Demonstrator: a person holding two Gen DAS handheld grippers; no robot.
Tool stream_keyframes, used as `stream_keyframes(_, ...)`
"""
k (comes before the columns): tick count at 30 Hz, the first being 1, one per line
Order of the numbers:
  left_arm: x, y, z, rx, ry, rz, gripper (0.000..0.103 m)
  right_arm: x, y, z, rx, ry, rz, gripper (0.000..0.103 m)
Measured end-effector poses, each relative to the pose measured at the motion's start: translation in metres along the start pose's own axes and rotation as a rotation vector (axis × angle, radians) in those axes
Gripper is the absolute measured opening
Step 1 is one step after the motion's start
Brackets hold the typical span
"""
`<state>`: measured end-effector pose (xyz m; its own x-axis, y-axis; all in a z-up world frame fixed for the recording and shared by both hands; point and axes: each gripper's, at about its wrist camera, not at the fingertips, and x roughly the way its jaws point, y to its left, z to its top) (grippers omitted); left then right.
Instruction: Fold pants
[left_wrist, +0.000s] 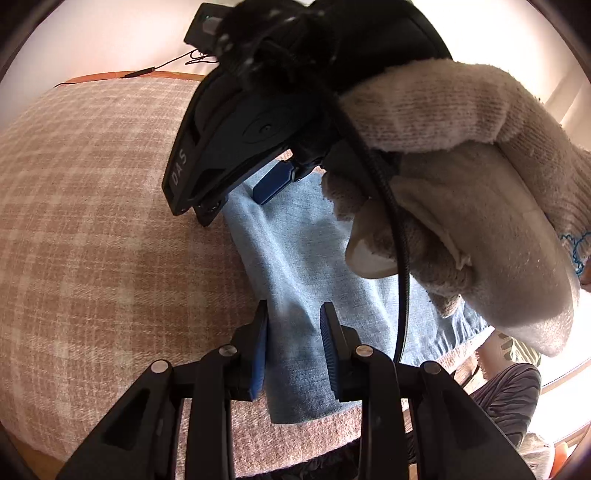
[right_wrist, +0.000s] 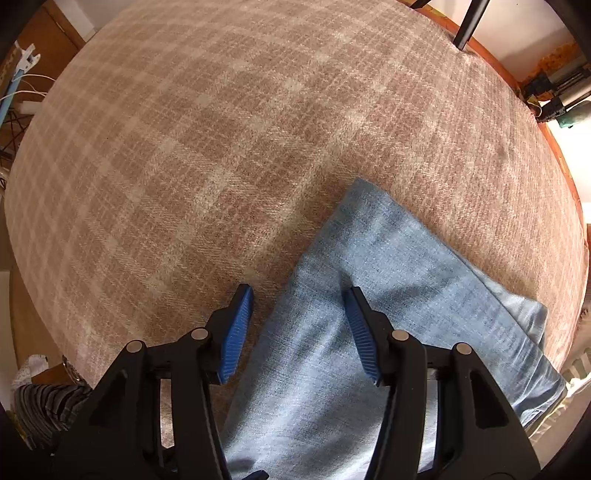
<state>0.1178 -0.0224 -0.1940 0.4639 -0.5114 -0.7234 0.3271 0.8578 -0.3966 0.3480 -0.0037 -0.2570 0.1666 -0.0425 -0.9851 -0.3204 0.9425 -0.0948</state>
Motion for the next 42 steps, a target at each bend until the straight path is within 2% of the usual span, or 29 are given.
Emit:
stream_keyframes(2,0.0,-0.001,0.001,0.003,-0.002,0.001,0.024,0.0,0.004,0.001,-0.007,-0.004,-0.01,0.049)
stream_keyframes(6,-0.005,0.002,0.0,0.021,0.0,0.019,0.024,-0.002,0.007,0.0,0.001,-0.012,-0.022,0.027)
stream_keyframes(12,-0.003,0.0,-0.002,0.023,0.006,0.048,0.024,-0.007,-0.021,-0.007,0.034,-0.052,0.049,0.012)
stream_keyframes(18,0.005,0.003,-0.008,0.004,0.041,0.064,0.024,-0.018,-0.046,-0.022,0.077,-0.114,0.134,0.008)
stream_keyframes(25,0.008,0.016,-0.009,-0.074,0.066,0.024,0.024,-0.04,-0.076,-0.034,0.141,-0.183,0.224,0.006)
stream_keyframes(29,0.006,0.013,-0.01,-0.044,0.053,0.025,0.024,-0.054,-0.085,-0.041,0.17,-0.213,0.265,0.005)
stream_keyframes(32,0.005,0.009,-0.012,-0.015,0.032,0.02,0.024,-0.061,-0.087,-0.049,0.171,-0.232,0.263,0.005)
stream_keyframes(34,-0.001,0.008,-0.007,-0.031,0.015,-0.024,0.011,-0.063,-0.088,-0.051,0.178,-0.244,0.263,0.005)
stream_keyframes(38,-0.014,0.006,0.0,-0.045,-0.032,-0.076,0.007,-0.063,-0.085,-0.042,0.211,-0.271,0.3,0.005)
stream_keyframes(42,-0.02,-0.006,0.009,-0.038,-0.056,-0.109,0.006,-0.079,-0.096,-0.05,0.225,-0.311,0.33,0.005)
